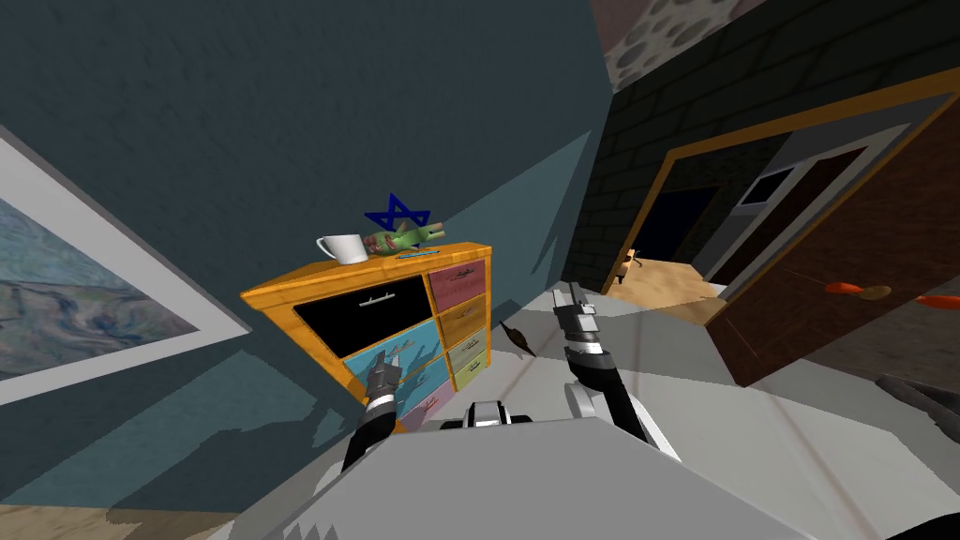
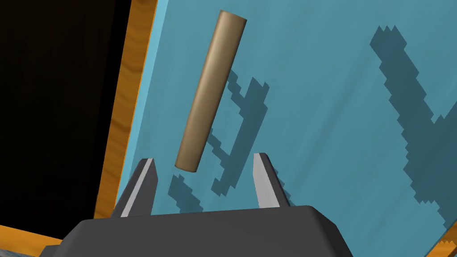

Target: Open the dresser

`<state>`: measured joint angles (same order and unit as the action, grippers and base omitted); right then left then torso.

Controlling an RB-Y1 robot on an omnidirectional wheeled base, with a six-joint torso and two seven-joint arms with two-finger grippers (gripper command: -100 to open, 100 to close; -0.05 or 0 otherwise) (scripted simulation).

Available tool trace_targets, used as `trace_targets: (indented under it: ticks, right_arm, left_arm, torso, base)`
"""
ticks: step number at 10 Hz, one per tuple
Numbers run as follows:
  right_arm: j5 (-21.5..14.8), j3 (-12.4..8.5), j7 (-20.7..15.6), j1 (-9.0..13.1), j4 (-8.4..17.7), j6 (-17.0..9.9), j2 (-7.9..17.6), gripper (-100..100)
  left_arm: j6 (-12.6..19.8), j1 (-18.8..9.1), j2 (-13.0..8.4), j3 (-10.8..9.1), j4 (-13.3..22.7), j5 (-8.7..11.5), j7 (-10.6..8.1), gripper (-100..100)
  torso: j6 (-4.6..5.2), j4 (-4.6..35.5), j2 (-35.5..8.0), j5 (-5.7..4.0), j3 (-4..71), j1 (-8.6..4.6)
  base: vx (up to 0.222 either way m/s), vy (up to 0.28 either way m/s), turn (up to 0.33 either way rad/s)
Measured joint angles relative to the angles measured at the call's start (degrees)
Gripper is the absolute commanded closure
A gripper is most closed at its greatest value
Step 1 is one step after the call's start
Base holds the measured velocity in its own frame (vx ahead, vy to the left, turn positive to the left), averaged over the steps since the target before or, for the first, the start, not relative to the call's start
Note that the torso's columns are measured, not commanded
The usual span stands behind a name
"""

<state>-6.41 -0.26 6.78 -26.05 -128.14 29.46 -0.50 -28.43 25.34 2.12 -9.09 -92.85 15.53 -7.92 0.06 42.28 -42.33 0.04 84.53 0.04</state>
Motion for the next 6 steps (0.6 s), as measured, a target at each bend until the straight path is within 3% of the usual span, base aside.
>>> trace_targets:
  ticks: [1,6]
  right_arm:
    - [0.0,0.0,0.0,0.0,0.0,0.0,0.0,0]
    - [0.0,0.0,0.0,0.0,0.0,0.0,0.0,0]
  left_arm:
    - [-0.4,-0.1,-0.1,-0.23,-0.1,0.0,0.0,-100]
    - [0.5,0.4,-8.0,0.13,0.5,-0.2,0.23,-100]
  torso:
    - [0.16,-0.1,0.2,0.13,0.1,0.02]
    - [-0.11,0.3,0.0,-0.39,0.1,0.04]
  base:
    - [-0.011,-0.001,0.009]
    - [0.003,-0.006,-0.002]
